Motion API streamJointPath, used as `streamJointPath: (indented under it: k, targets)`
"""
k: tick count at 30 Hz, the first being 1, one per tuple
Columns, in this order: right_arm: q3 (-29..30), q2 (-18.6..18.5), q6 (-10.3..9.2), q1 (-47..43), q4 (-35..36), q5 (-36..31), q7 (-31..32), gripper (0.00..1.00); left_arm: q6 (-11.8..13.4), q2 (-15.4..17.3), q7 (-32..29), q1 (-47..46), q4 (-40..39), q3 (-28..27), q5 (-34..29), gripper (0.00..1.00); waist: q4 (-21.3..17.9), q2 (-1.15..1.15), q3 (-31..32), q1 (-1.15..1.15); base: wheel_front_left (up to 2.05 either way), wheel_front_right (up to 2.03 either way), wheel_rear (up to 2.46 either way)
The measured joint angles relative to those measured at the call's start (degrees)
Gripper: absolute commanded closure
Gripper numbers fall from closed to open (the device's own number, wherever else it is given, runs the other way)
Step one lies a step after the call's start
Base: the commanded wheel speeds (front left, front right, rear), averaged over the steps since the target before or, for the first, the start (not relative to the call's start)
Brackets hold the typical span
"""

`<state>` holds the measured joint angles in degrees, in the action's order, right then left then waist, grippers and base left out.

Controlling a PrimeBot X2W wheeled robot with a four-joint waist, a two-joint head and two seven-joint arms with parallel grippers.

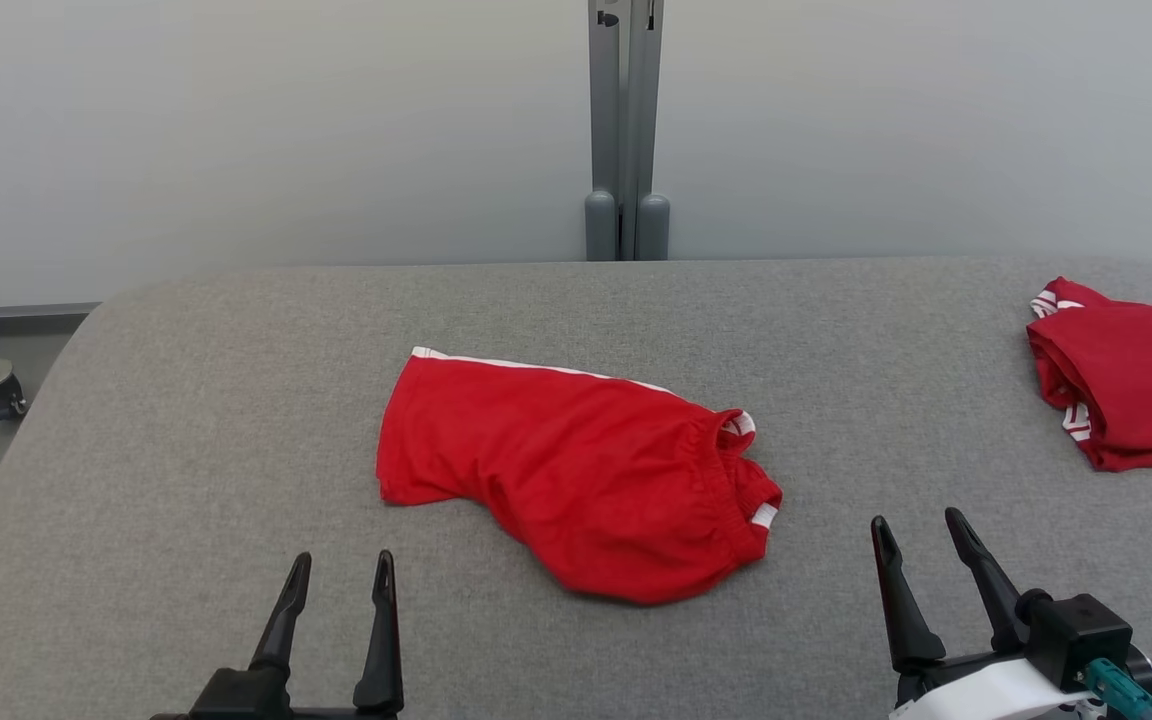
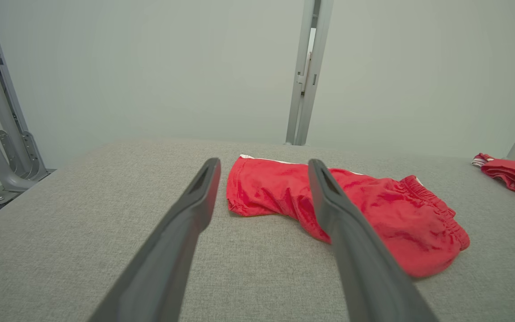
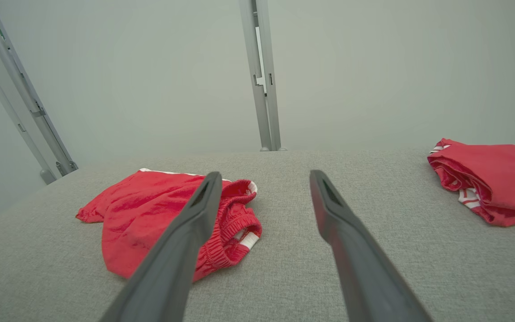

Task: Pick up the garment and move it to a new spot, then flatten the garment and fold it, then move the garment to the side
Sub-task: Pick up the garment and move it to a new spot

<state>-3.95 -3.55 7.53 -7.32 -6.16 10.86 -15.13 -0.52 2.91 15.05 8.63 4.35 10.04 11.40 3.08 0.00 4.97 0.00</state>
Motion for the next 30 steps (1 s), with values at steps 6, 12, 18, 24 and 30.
streamJointPath:
  k: [6,12,18,24,30]
  targets:
    - [0.18,0.05,0.0,0.01,0.01,0.0,-0.01,0.0,0.0,0.0,0.0,-0.19,0.05,0.26,-0.01,0.0,0.08,0.0,-0.16,0.0,0.0,0.0,0.0]
    - [0.29,0.18,0.0,0.02,0.0,-0.01,0.0,0.0,0.0,0.0,-0.01,-0.34,0.16,0.35,-0.01,0.0,0.2,0.0,-0.22,0.0,0.0,0.0,0.0]
    - [0.36,0.25,0.0,0.05,-0.02,-0.02,0.0,0.0,-0.01,-0.01,-0.01,-0.44,0.26,0.44,-0.02,0.0,0.19,0.0,-0.23,0.0,0.0,0.0,0.0]
    - [0.35,0.35,0.0,0.18,-0.12,-0.02,-0.01,0.0,0.0,-0.01,0.0,-0.44,0.36,0.59,-0.02,0.0,0.06,0.0,-0.27,0.0,0.0,0.0,0.0]
    - [0.4,0.45,0.0,0.29,-0.24,-0.02,-0.01,0.0,-0.07,-0.01,-0.01,-0.48,0.66,0.68,-0.03,0.0,-0.01,0.0,-0.25,0.0,0.0,0.0,0.0]
